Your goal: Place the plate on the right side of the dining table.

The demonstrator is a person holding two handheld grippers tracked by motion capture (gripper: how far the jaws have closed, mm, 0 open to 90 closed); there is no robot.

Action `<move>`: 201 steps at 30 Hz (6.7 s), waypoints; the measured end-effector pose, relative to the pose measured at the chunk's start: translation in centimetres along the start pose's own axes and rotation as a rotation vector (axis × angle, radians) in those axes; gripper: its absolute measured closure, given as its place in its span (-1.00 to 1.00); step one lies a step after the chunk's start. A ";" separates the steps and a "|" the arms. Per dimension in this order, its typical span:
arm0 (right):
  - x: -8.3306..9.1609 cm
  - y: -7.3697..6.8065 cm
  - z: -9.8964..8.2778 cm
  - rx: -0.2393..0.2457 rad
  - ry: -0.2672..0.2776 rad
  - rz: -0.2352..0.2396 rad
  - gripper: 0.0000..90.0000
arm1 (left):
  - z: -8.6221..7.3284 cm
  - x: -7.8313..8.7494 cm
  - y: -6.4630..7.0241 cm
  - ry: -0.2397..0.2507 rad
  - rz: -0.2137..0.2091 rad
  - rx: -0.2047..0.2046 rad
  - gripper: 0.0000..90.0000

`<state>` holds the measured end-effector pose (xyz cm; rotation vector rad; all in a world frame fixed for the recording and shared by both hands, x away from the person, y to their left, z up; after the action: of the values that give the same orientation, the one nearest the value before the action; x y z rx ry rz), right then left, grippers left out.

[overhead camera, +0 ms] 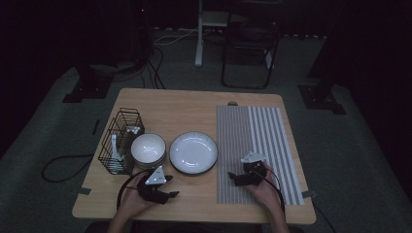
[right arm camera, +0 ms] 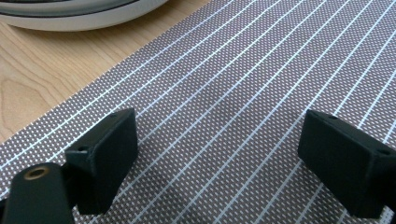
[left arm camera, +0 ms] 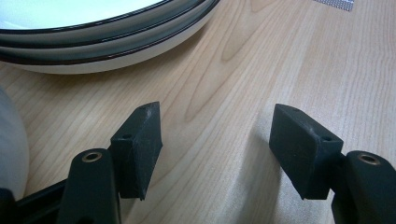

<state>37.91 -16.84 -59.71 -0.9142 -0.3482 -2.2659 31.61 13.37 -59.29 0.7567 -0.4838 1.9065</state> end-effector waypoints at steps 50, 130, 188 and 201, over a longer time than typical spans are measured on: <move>4.5 -0.3 6.4 0.289 0.031 -0.103 -0.42 | -0.1 0.0 0.2 -0.011 0.041 0.022 -0.35; -6.1 0.0 13.7 0.049 0.051 0.135 0.41 | 3.0 0.9 -0.8 0.128 0.176 0.078 0.07; -6.4 1.3 13.5 -0.139 0.060 0.234 0.87 | 3.9 0.7 -1.8 0.141 0.263 0.133 0.72; -6.7 1.2 13.2 -0.157 0.038 0.218 0.93 | 4.1 0.5 -2.0 0.128 0.288 0.144 0.78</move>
<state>49.13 -8.50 -54.87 -0.9377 -0.0505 -2.1273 34.43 12.01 -55.95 0.6804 -0.3943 2.2622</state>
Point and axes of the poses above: each handheld gripper's, and its own axes: x roughly backward along the jaws, z roughly out of its top, y roughly to its right, the point moved 7 cm from there along -x, roughly forward along the jaws
